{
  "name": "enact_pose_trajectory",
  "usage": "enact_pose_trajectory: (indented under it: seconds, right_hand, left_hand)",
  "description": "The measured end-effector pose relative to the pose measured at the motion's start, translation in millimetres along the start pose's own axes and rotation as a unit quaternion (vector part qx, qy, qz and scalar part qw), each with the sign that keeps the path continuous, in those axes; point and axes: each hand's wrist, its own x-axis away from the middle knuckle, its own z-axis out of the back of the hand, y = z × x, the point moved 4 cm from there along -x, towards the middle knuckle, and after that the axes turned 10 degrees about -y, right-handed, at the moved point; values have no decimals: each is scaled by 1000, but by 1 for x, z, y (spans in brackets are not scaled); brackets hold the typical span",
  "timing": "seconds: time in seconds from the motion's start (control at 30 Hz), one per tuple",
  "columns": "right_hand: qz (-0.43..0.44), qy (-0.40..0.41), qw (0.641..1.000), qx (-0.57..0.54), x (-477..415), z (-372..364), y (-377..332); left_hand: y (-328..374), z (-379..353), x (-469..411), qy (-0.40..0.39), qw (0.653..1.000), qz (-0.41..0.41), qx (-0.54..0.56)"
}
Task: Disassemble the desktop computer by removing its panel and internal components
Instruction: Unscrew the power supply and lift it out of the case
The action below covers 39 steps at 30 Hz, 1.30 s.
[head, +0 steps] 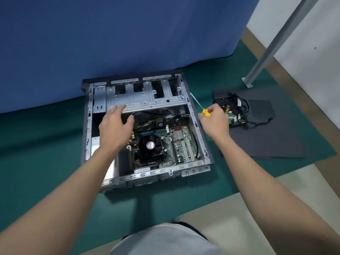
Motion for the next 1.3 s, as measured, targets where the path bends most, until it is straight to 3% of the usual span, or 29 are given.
enact_pose_trajectory:
  seconds: [0.1, 0.47, 0.8, 1.0, 1.17, 1.3]
  right_hand:
    - [27, 7, 999, -22, 56, -17, -31]
    - [1, -100, 988, -120, 232, -138, -76]
    - [-105, -140, 968, -177, 286, -187, -47]
    - [-123, -163, 939, -277, 290, -196, -41]
    - [-133, -189, 919, -319, 291, -200, -38]
    - [-138, -201, 907, -343, 291, -203, -40]
  left_hand:
    - [-21, 21, 25, 13, 998, -2, 58]
    - [-93, 57, 103, -1, 976, 43, 215]
    - [-103, 23, 139, -139, 950, 102, 261]
    - [-95, -12, 151, -286, 867, 215, 348]
    - [-89, -27, 154, -289, 766, 240, 521]
    - [-89, -34, 154, -296, 734, 234, 565]
